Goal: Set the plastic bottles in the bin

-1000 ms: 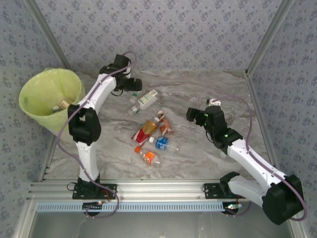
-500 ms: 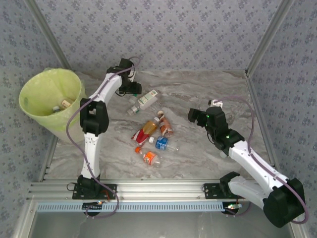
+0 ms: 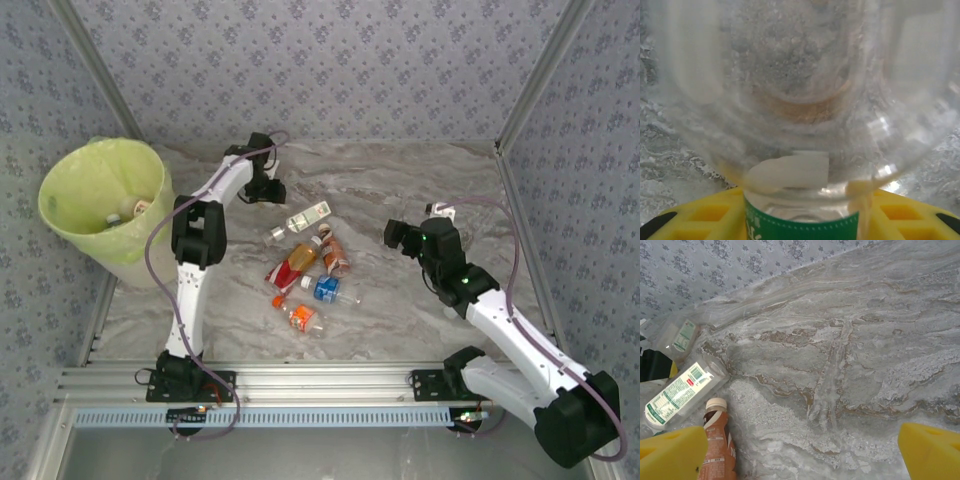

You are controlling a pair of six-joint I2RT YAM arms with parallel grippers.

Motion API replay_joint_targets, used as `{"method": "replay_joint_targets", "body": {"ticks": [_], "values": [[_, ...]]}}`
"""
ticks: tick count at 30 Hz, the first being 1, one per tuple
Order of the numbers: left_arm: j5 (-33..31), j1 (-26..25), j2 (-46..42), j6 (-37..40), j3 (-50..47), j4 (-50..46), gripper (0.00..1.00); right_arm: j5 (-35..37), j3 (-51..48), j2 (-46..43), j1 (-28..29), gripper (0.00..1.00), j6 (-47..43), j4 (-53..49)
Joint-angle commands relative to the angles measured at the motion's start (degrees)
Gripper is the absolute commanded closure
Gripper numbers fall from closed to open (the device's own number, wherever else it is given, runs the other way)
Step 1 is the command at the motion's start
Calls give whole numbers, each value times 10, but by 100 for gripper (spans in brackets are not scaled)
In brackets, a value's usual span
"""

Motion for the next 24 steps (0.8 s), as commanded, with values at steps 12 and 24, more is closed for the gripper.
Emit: {"method": "replay_joint_targets", "body": {"ticks": [12, 24], "values": [[17, 1, -126, 8, -94, 53, 87, 8, 8, -4, 2, 0, 7, 1], [86, -24, -395, -30, -268, 151, 100, -42, 3, 14, 18, 0, -29, 71]]}}
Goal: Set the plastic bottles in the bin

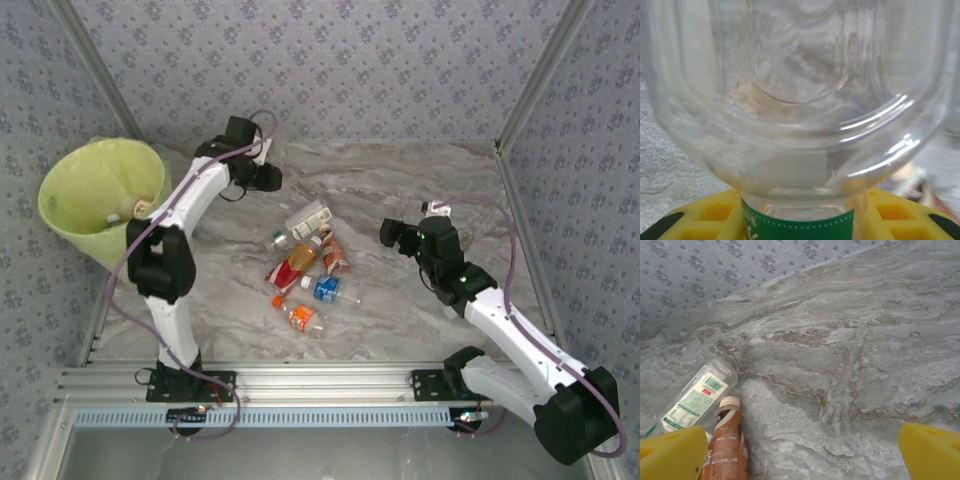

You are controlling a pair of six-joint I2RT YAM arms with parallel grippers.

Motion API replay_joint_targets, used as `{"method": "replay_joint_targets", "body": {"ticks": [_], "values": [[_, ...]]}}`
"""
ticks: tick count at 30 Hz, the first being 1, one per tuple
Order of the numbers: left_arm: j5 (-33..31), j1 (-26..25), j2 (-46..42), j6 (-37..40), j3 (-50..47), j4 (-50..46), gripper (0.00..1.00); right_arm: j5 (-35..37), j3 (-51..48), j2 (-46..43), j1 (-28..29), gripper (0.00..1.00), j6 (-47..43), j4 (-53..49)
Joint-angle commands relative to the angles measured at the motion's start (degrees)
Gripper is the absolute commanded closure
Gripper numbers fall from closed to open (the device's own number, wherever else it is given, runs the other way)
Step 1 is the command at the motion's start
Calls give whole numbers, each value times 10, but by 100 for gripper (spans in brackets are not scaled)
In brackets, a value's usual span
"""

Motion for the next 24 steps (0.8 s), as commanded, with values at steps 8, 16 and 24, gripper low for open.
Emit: {"method": "replay_joint_targets", "body": {"ticks": [8, 16, 24], "values": [[-20, -6, -247, -56, -110, 83, 100, -8, -1, 17, 34, 0, -37, 82], [-221, -7, -345, -112, -125, 27, 100, 11, -3, 40, 46, 0, -40, 120], [-406, 0, -381, -129, -93, -11, 100, 16, 10, 68, 52, 0, -40, 121]]}}
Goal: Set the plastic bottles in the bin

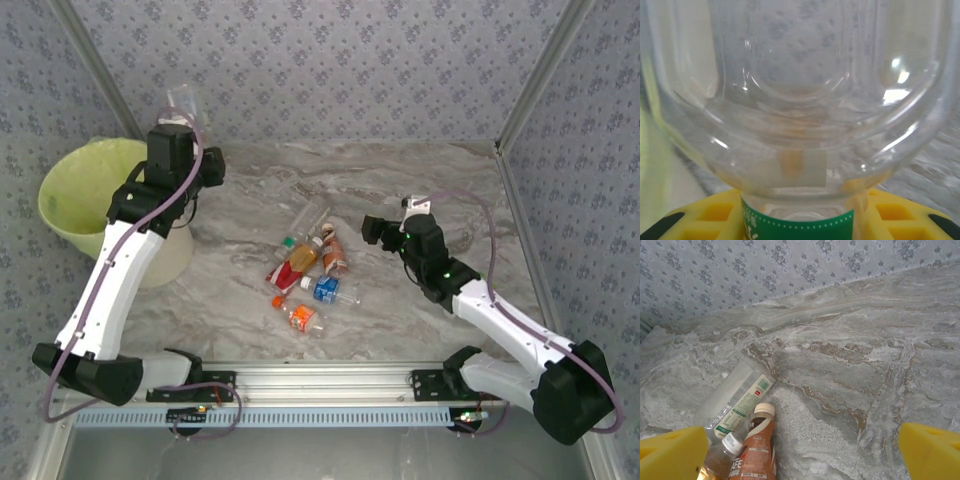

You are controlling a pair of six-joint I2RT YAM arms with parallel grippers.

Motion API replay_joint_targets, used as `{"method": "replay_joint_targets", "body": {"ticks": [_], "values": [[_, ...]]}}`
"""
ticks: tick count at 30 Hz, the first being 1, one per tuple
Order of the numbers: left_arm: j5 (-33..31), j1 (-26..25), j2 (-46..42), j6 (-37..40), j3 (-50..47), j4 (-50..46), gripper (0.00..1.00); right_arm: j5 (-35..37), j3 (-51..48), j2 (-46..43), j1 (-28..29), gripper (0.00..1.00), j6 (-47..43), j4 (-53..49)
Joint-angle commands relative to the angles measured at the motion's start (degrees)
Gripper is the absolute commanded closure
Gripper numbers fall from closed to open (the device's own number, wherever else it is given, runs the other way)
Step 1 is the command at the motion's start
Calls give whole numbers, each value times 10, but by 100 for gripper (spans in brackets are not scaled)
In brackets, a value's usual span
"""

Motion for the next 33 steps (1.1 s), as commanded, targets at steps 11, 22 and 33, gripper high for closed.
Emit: {"method": "replay_joint_targets", "body": {"ticks": [11, 22, 33], "values": [[-327, 174, 5, -189, 18, -95, 100, 25, 22, 11, 8, 0, -9, -1], [-240, 248, 26, -344, 0, -182, 86, 28, 29, 19, 9, 0, -5, -8], [-222, 249, 12, -327, -22, -150, 18, 31, 35, 25, 11, 0, -6, -15]]}}
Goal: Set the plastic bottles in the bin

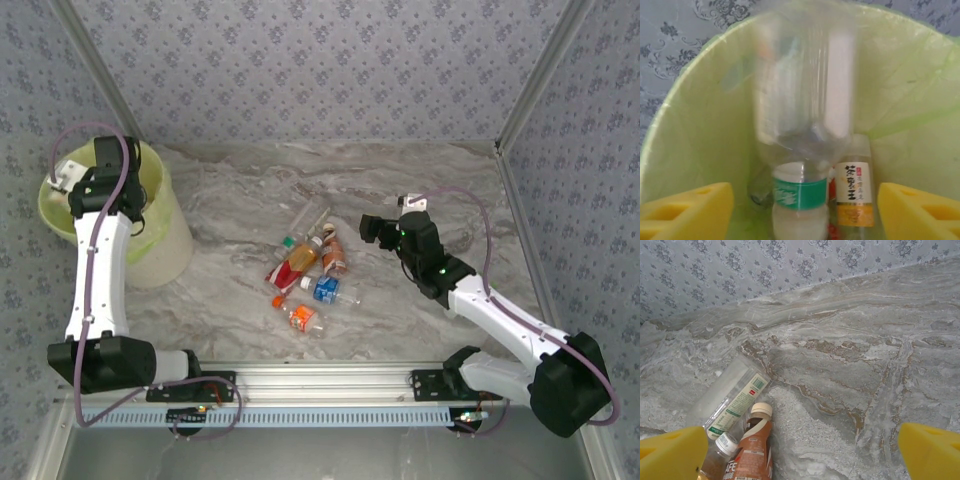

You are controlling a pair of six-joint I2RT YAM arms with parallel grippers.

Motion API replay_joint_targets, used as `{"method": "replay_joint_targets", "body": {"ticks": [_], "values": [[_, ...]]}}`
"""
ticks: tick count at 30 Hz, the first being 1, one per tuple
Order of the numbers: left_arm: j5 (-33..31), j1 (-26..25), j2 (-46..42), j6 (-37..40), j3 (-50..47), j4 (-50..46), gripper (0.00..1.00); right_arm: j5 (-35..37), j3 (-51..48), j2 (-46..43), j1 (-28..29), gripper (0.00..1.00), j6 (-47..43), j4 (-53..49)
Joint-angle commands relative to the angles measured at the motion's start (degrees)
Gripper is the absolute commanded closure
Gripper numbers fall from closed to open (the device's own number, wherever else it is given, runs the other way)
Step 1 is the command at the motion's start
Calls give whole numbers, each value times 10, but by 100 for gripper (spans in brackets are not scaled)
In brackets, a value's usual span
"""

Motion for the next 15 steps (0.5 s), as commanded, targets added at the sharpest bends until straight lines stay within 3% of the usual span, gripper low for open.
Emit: {"method": "replay_joint_targets", "body": {"ticks": [1, 4, 7, 12, 15], "values": [[11, 3, -18, 14, -5, 17, 14, 16, 19, 2, 5, 0, -7, -8], [32, 4, -29, 35, -10, 37, 3, 17, 20, 5, 4, 0, -8, -8], [90, 3, -45, 79, -25, 82, 1, 17, 24, 9, 4, 0, -9, -8], [295, 3, -78, 188, -63, 183, 1, 24, 29, 15, 4, 0, -5, -8], [384, -5, -86, 205, -67, 212, 0, 23, 31, 19, 3, 0, -1, -10]]}}
